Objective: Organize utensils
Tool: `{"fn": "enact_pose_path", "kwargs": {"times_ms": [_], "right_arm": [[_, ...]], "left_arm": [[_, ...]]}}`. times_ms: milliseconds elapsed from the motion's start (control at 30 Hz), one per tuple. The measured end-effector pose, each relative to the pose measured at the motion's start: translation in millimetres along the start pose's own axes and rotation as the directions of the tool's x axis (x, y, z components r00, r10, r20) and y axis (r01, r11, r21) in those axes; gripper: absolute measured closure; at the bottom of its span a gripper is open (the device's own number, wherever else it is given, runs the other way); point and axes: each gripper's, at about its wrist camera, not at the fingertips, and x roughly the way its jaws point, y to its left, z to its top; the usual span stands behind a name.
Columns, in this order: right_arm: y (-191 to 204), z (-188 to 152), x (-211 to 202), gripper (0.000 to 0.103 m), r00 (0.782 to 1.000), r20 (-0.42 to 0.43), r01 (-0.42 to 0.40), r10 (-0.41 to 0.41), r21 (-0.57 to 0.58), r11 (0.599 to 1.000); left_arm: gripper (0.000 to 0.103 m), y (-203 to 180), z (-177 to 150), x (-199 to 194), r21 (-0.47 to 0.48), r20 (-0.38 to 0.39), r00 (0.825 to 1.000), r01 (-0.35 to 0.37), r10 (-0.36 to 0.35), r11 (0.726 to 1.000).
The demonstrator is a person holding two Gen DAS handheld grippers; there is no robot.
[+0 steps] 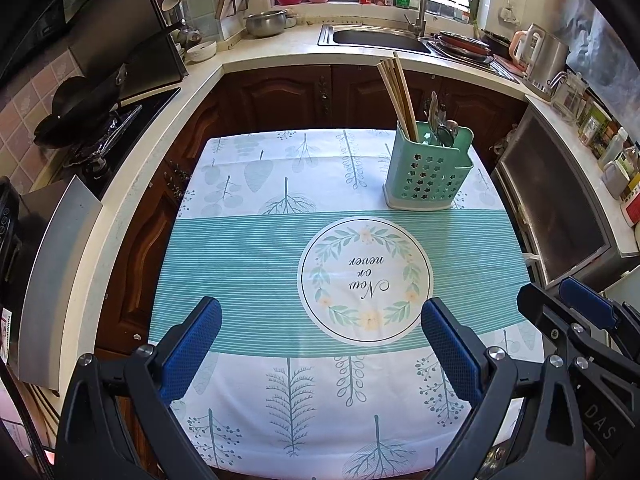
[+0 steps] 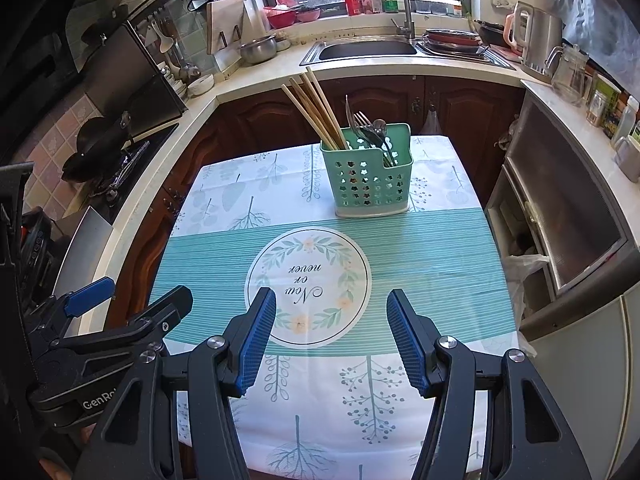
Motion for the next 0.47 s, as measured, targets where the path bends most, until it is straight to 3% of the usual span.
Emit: {"fn": "enact_pose_path", "kwargs": {"times_ms": [467], "right_arm": [[-4.6,7.1,16.6,0.044,1.000,-0.024,-0.012,0.012,-0.008,1.000]], "left_arm": [[0.004,-4.2,6.5,8.8,-0.012,-0.024,0.999,-0.025,0.024,1.000]]}}
